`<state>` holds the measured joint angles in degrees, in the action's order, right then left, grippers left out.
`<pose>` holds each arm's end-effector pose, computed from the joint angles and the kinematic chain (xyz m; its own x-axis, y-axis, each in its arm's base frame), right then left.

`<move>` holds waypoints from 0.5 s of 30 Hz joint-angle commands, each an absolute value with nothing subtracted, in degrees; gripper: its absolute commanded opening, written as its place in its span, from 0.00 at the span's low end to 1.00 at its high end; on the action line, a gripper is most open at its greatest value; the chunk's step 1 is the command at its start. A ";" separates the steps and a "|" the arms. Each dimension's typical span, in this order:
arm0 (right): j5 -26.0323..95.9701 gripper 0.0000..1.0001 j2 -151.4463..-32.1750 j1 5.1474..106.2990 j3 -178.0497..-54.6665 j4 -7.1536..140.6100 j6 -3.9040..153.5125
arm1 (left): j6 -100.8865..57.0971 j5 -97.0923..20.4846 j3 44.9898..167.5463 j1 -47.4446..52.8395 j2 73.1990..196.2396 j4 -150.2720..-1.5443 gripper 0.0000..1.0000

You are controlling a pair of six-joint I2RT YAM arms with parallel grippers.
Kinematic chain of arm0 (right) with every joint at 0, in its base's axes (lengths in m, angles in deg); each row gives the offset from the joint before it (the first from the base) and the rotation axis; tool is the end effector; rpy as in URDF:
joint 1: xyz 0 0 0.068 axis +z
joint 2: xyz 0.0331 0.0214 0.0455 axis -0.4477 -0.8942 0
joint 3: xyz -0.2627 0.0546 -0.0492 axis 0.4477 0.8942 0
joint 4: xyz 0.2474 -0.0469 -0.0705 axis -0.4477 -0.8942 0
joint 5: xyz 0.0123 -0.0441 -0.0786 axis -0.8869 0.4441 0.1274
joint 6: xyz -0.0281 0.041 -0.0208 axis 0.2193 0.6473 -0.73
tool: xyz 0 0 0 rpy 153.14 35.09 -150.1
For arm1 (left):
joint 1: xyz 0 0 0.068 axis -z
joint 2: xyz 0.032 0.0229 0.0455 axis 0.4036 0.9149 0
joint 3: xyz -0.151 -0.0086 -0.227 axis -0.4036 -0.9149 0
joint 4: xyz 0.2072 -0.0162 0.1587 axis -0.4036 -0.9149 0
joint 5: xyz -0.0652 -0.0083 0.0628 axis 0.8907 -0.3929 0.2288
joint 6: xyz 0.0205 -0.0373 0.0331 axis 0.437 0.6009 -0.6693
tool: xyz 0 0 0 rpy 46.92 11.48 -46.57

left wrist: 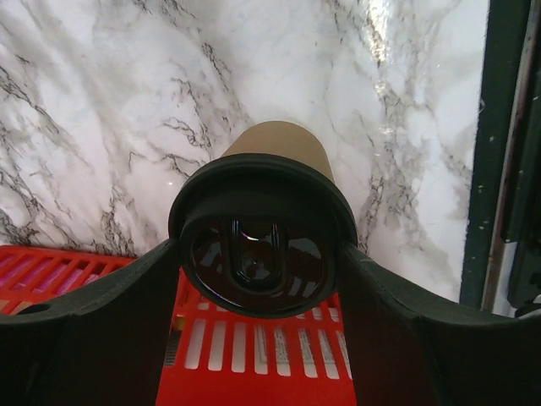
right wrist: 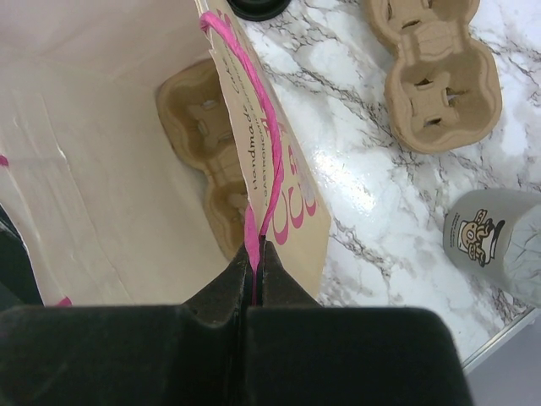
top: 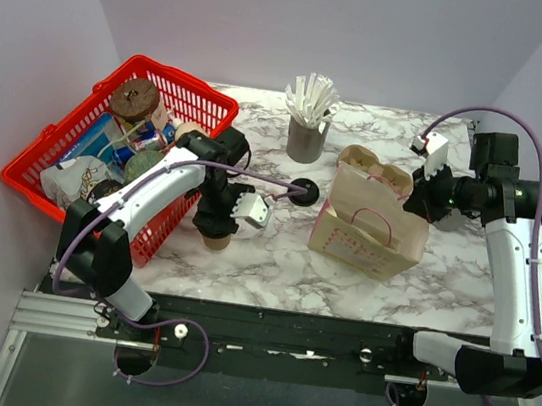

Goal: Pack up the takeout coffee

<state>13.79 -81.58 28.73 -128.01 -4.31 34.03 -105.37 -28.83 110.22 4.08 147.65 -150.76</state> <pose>0.2107 0.0251 0.4034 -0.5087 -0.5087 -0.6946 -0.7135 0.7006 0.0095 0.2371 -0.1378 0.2766 0.1723 0.9331 -0.3157 0.9827 -0.1851 -0.0108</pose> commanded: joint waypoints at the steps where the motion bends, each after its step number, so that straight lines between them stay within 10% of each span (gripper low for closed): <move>1: 12.82 0.01 -81.40 28.44 -129.67 -3.61 35.38 | -102.22 -21.97 117.58 4.32 145.71 -160.89 0.00; 15: 10.71 0.01 -78.58 28.53 -128.97 -2.29 36.61 | -70.86 -6.93 151.07 7.65 143.52 -140.19 0.00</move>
<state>13.09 -79.59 28.73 -128.12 -3.50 35.30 -84.81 -13.70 146.17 5.17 145.48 -150.87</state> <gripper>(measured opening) 0.022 0.764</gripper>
